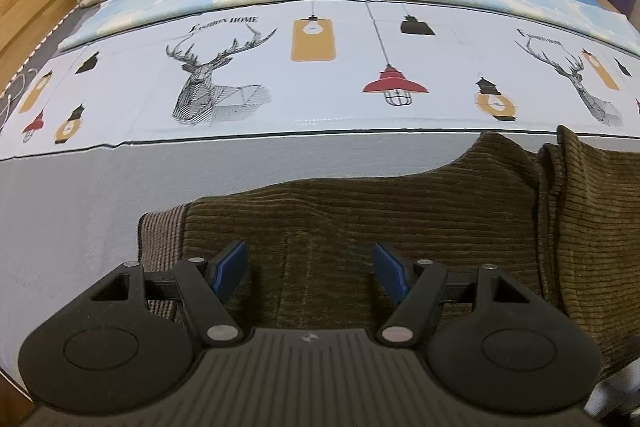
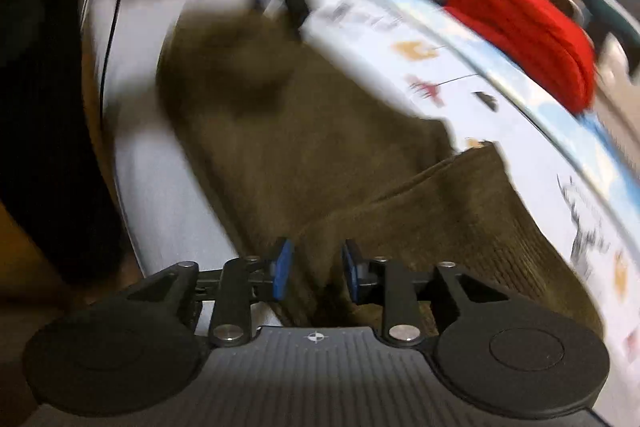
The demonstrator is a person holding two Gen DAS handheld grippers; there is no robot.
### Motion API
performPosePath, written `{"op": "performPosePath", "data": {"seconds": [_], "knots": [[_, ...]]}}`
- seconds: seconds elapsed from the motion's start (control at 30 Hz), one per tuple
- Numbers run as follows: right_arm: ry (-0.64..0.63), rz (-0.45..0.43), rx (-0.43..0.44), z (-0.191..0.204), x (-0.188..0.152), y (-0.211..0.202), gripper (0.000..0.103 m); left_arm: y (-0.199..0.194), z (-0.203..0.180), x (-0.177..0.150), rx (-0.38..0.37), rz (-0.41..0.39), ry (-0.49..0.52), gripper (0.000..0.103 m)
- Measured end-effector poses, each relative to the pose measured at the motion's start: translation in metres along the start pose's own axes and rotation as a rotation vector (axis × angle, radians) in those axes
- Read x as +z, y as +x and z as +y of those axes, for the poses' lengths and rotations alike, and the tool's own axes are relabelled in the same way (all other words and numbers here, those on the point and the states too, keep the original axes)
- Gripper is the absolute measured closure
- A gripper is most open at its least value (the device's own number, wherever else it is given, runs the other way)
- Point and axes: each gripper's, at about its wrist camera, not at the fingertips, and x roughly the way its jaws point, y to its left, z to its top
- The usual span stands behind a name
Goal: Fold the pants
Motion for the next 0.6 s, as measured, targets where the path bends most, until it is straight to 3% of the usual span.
{"op": "performPosePath", "data": {"seconds": [0.1, 0.2, 0.27, 0.33, 0.37, 0.5, 0.6], "knots": [[0.222, -0.072, -0.037, -0.041, -0.001, -0.028, 0.064, 0.002, -0.007, 0.002, -0.004, 0.003, 0.006, 0.028], [0.352, -0.033, -0.133, -0.074, -0.021, -0.037, 0.064, 0.003, -0.018, 0.005, -0.011, 0.002, 0.025, 0.028], [0.36, 0.082, -0.217, -0.085, -0.039, -0.032, 0.064, 0.003, -0.027, 0.006, -0.018, 0.0, 0.042, 0.028], [0.335, 0.306, -0.242, -0.09, -0.07, -0.015, 0.064, 0.004, -0.036, 0.008, -0.024, -0.003, 0.056, 0.028], [0.327, 0.351, -0.25, -0.09, -0.085, -0.013, 0.064, 0.004, -0.042, 0.01, -0.028, -0.002, 0.062, 0.028], [0.427, 0.195, -0.223, -0.1, -0.092, -0.051, 0.064, 0.004, -0.061, 0.014, -0.06, -0.006, 0.073, 0.028], [0.535, 0.163, -0.309, -0.117, -0.107, -0.067, 0.064, 0.004, -0.075, 0.016, -0.084, -0.009, 0.077, 0.028]]}}
